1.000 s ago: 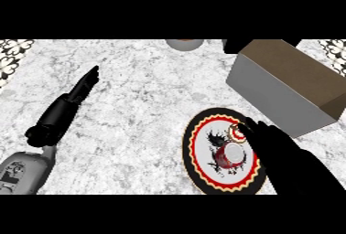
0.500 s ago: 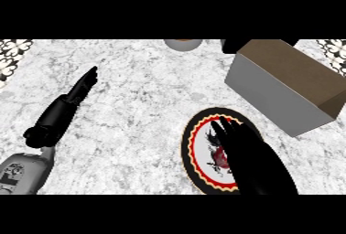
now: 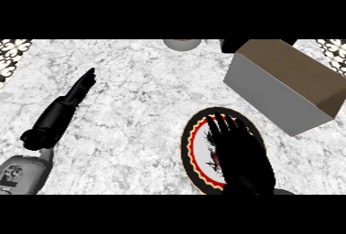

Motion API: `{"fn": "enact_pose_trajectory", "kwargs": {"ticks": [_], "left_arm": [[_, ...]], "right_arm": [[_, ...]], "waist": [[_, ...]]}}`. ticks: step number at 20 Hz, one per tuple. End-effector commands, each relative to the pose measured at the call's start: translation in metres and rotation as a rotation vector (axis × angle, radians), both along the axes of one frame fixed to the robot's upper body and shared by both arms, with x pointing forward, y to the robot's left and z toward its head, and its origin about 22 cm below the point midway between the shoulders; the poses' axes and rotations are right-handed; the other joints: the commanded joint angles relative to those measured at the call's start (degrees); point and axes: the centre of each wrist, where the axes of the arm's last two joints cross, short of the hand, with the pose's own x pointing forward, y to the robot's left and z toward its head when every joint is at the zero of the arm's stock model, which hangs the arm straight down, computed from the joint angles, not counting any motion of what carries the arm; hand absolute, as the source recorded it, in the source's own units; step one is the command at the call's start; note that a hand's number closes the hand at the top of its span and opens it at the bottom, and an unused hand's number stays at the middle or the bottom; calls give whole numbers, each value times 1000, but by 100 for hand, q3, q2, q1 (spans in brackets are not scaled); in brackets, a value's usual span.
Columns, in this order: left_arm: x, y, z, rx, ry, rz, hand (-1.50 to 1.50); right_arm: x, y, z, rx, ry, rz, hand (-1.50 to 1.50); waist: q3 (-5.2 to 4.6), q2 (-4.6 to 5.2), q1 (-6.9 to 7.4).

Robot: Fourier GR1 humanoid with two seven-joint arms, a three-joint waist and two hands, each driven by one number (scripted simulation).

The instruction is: Pick the can from the plate and place it in the cardboard box

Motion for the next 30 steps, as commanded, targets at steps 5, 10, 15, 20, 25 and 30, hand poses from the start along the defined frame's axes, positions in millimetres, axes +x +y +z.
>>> {"fn": "enact_pose_trajectory", "kwargs": {"ticks": [5,10,15,20,25,30], "left_arm": [[2,5,19,8,-7,-8,0],[9,-8,15,-3,12,-2,0],[-12,-13,-9,3,-3,11,0],[-1,5,-5,-10,16,-9,0],[-2,12,15,9,-1,10,0],[-11,-7,-9,5,12,-11,0]], "right_arm": [[4,11,-19,-138,39,-129,-150],[14,8,-37,-102,44,-124,-150],[-6,18,-44,-87,65,-117,-150],[6,-2,-50,-146,74,-158,-150],[8,-10,-43,-143,55,-184,-150],[9,-20,-69,-108,104,-174,-150]], "waist": [[4,0,1],[7,7,-9],[6,-1,-7],[6,4,-17],[6,-2,-19],[6,1,-23]]}}
